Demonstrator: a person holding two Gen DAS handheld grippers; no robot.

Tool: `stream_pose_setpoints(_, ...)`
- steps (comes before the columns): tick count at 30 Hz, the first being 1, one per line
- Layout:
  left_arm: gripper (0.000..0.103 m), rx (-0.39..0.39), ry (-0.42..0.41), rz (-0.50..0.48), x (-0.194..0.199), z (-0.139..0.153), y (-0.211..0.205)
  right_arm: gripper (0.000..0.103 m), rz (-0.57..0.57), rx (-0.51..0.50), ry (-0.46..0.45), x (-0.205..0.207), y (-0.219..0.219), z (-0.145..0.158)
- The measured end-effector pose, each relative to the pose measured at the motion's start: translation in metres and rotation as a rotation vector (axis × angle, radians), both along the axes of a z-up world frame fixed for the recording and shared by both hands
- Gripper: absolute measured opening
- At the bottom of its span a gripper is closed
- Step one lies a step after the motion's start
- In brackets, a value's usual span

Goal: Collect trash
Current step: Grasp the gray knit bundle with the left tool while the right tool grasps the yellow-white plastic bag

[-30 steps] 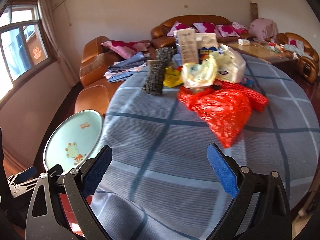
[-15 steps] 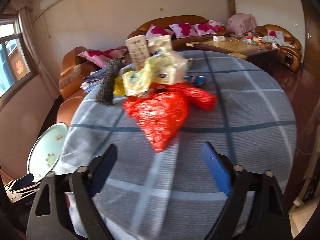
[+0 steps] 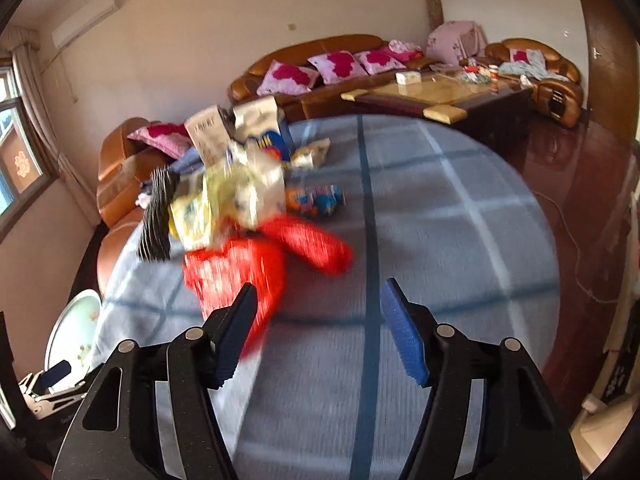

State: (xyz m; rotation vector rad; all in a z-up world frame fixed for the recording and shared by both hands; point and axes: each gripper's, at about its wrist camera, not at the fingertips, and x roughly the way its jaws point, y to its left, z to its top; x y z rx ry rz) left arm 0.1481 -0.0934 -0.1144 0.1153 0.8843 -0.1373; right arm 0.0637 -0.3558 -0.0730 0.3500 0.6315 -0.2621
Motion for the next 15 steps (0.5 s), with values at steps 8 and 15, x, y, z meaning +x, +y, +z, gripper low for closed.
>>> stream_pose_setpoints(8,0.097,-0.035,-0.064,-0.032,0.05,0.025,-0.01,0.079,0.141,0.041,-0.07,0.078,-0.013,0.026)
stream_pose_setpoints(15,0.097,-0.068,-0.084,-0.108,0.102,0.031,-0.042,0.055,0.224,0.111,0.072,0.143,-0.016,-0.01)
